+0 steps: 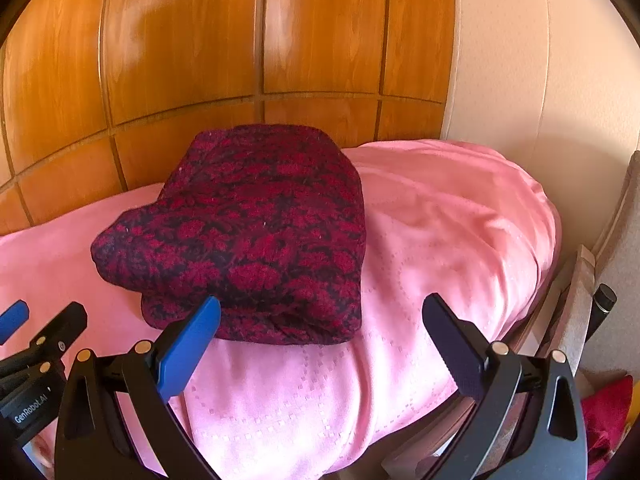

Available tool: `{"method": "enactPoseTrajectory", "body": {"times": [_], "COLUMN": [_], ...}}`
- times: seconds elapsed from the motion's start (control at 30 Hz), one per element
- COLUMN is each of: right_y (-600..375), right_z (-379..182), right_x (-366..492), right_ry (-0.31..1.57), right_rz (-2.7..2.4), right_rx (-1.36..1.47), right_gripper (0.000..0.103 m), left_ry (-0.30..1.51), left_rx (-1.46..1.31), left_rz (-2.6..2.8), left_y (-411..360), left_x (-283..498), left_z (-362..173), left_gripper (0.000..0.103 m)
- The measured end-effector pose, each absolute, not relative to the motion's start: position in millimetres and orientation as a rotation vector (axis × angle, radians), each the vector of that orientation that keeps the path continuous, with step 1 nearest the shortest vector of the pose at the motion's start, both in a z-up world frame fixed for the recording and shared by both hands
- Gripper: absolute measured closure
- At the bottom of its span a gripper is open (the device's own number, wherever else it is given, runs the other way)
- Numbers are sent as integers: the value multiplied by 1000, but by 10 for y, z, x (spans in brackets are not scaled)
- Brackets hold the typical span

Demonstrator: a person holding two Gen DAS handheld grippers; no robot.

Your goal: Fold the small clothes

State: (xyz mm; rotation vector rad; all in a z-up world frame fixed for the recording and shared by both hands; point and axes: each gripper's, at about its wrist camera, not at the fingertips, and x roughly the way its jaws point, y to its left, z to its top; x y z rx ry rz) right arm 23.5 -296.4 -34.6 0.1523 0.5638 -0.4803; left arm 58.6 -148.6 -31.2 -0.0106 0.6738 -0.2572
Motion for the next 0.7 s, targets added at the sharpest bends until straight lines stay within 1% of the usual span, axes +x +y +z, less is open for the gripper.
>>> {"method": "enactPoseTrajectory", "body": {"times": [0.7], "right_y": [-2945], "right_z": [-343], "right_x": [257], "right_ry": [571], "right_rz": [-456], "right_rx": [153], "right_gripper": [2], "left_ry": [664], "left_rx": [-23], "left_rz": [-259], "left_y": [-1428], "left_x": [579], "left_z": [-276], "left_gripper": [4]}}
